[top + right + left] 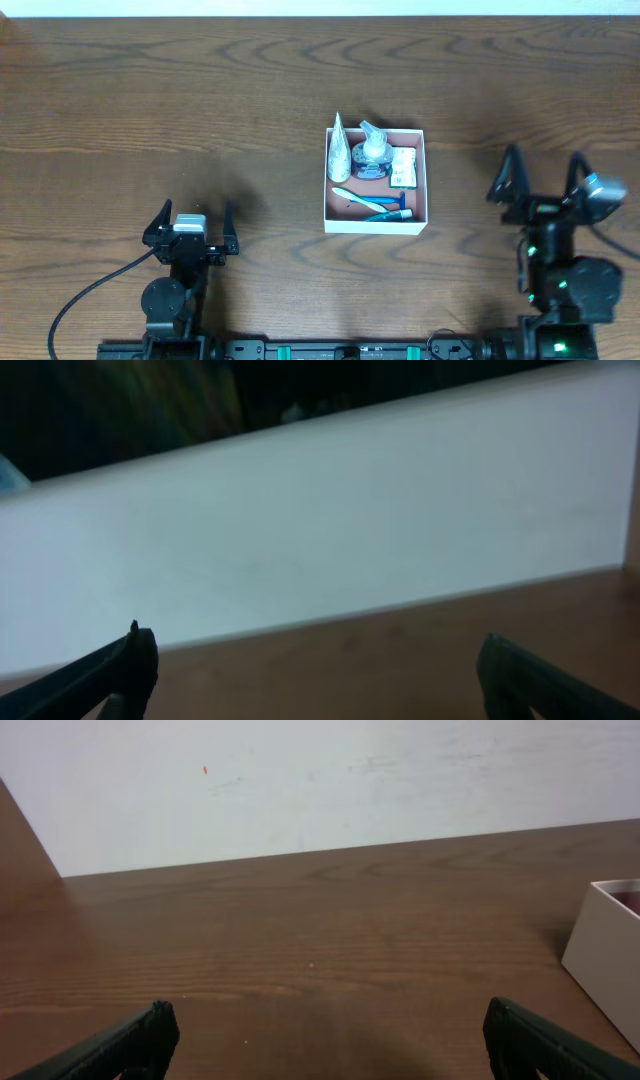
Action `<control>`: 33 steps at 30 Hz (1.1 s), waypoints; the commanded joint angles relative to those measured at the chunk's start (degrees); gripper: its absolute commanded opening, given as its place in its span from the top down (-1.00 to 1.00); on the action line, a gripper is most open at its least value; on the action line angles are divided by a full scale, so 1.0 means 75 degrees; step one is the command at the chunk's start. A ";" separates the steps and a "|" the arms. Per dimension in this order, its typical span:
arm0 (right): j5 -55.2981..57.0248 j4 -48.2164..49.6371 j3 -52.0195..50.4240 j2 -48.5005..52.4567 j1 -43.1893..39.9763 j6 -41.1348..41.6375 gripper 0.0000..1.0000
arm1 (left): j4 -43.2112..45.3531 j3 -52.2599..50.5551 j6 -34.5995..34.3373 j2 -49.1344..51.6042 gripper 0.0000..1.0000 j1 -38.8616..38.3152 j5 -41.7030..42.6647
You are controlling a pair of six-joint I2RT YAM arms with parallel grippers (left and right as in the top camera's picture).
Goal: Pack container
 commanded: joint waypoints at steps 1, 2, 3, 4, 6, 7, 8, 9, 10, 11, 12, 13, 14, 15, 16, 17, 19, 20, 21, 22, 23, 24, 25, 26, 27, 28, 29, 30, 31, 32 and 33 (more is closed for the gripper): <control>-0.0175 0.0230 -0.1078 -0.0676 -0.0061 -0.0023 -0.99 | -0.0297 -0.0108 -0.0047 -0.0038 -0.96 0.0038 0.0020; -0.0172 0.0280 -0.1341 -0.0822 -0.0061 0.0090 -0.98 | -0.0297 -0.0108 -0.0047 -0.0038 -0.96 0.0038 0.0020; -0.0172 0.0306 -0.1606 -0.0965 -0.0061 0.0181 -0.98 | -0.0297 -0.0108 -0.0047 -0.0038 -0.96 0.0038 0.0023; -0.0172 0.0315 -0.1807 -0.1070 -0.0061 0.0271 -0.98 | -0.0297 -0.0108 -0.0047 -0.0038 -0.96 0.0038 0.0020; -0.0172 0.0318 -0.2136 -0.1233 -0.0061 0.0370 -0.98 | -0.0297 -0.0108 -0.0047 -0.0038 -0.96 0.0038 0.0020; -0.0172 0.0312 -0.2256 -0.1294 -0.0061 0.0370 -0.98 | -0.0297 -0.0108 -0.0047 -0.0038 -0.96 0.0038 0.0020; -0.0169 0.0300 -0.2375 -0.1352 -0.0061 0.0364 -0.98 | -0.0297 -0.0108 -0.0047 -0.0038 -0.96 0.0038 0.0020; -0.0163 0.0297 -0.2474 -0.1393 -0.0061 0.0361 -0.98 | -0.0297 -0.0108 -0.0047 -0.0038 -0.96 0.0038 0.0020; -0.0160 0.0297 -0.2565 -0.1428 -0.0067 0.0329 -0.99 | -0.0297 -0.0108 -0.0047 -0.0038 -0.96 0.0038 0.0020; -0.0157 0.0297 -0.2655 -0.1457 -0.0070 0.0303 -0.99 | -0.0297 -0.0108 -0.0047 -0.0038 -0.96 0.0038 0.0020; -0.0087 0.0210 -0.2725 -0.1495 -0.0067 0.0306 -0.98 | -0.0297 -0.0108 -0.0047 -0.0038 -0.96 0.0038 0.0020; -0.0047 0.0029 -0.2719 -0.1524 -0.0067 0.0306 -0.98 | -0.0297 -0.0108 -0.0047 -0.0038 -0.96 0.0038 0.0020; -0.0012 -0.0105 -0.2716 -0.1545 -0.0067 0.0286 -0.99 | -0.0297 -0.0108 -0.0047 -0.0038 -0.96 0.0038 0.0020; 0.0041 -0.0204 -0.2716 -0.1562 -0.0067 0.0277 -0.99 | -0.0297 -0.0108 -0.0047 -0.0038 -0.96 0.0038 0.0020; 0.0093 -0.0283 -0.2716 -0.1591 -0.0067 0.0277 -0.99 | -0.0297 -0.0108 -0.0047 -0.0038 -0.96 0.0038 0.0020; 0.0125 -0.0382 -0.2716 -0.1644 -0.0067 0.0280 -0.98 | -0.0297 -0.0108 -0.0047 -0.0038 -0.96 0.0038 0.0020; 0.0125 -0.0682 -0.2716 -0.1859 -0.0067 0.0280 -0.99 | -0.0297 -0.0108 -0.0047 -0.0038 -0.96 0.0038 0.0020; 0.0125 -0.0871 -0.2716 -0.2002 -0.0067 0.0280 -0.98 | -0.0297 -0.0108 -0.0047 -0.0038 -0.96 0.0038 0.0020; 0.0122 -0.1064 -0.2716 -0.2151 -0.0067 0.0280 -0.99 | -0.0297 -0.0108 -0.0047 -0.0038 -0.97 0.0038 0.0020; 0.0122 -0.1218 -0.2716 -0.2270 -0.0067 0.0280 -0.98 | -0.0297 -0.0108 -0.0047 -0.0038 -0.96 0.0038 0.0020; 0.0122 -0.1422 -0.2716 -0.2425 -0.0067 0.0280 -0.99 | -0.0297 -0.0108 -0.0047 -0.0038 -0.96 0.0038 0.0020; 0.0114 -0.1510 -0.2716 -0.2524 -0.0067 0.0277 -0.99 | -0.0297 -0.0108 -0.0047 -0.0038 -0.96 0.0038 0.0020; 0.0119 -0.1495 -0.2716 -0.2602 -0.0067 0.0280 -0.98 | -0.0297 -0.0108 -0.0047 -0.0038 -0.96 0.0038 0.0020; 0.0119 -0.1498 -0.2716 -0.2658 -0.0067 0.0277 -0.99 | -0.0297 -0.0108 -0.0047 -0.0038 -0.96 0.0038 0.0020; 0.0119 -0.1498 -0.2716 -0.2707 -0.0067 0.0277 -0.98 | -0.0297 -0.0108 -0.0047 -0.0038 -0.96 0.0038 0.0020; 0.0122 -0.1498 -0.2716 -0.2754 -0.0067 0.0277 -0.98 | -0.0297 -0.0108 -0.0047 -0.0038 -0.96 0.0038 0.0020; 0.0119 -0.1498 -0.2716 -0.2783 -0.0067 0.0277 -0.98 | -0.0297 -0.0108 -0.0047 -0.0038 -0.96 0.0038 0.0020; 0.0125 -0.1498 -0.2716 -0.2804 -0.0067 0.0265 -0.99 | -0.0297 -0.0108 -0.0047 -0.0038 -0.96 0.0038 0.0020; 0.0122 -0.1498 -0.2716 -0.2812 -0.0067 0.0184 -0.98 | -0.0297 -0.0108 -0.0047 -0.0038 -0.96 0.0038 0.0020; 0.0117 -0.1498 -0.2716 -0.2815 -0.0067 0.0137 -0.99 | -0.0297 -0.0108 -0.0047 -0.0038 -0.96 0.0038 0.0020; 0.0114 -0.1498 -0.2716 -0.2815 -0.0067 0.0140 -0.98 | -0.0297 -0.0108 -0.0047 -0.0038 -0.96 0.0038 0.0020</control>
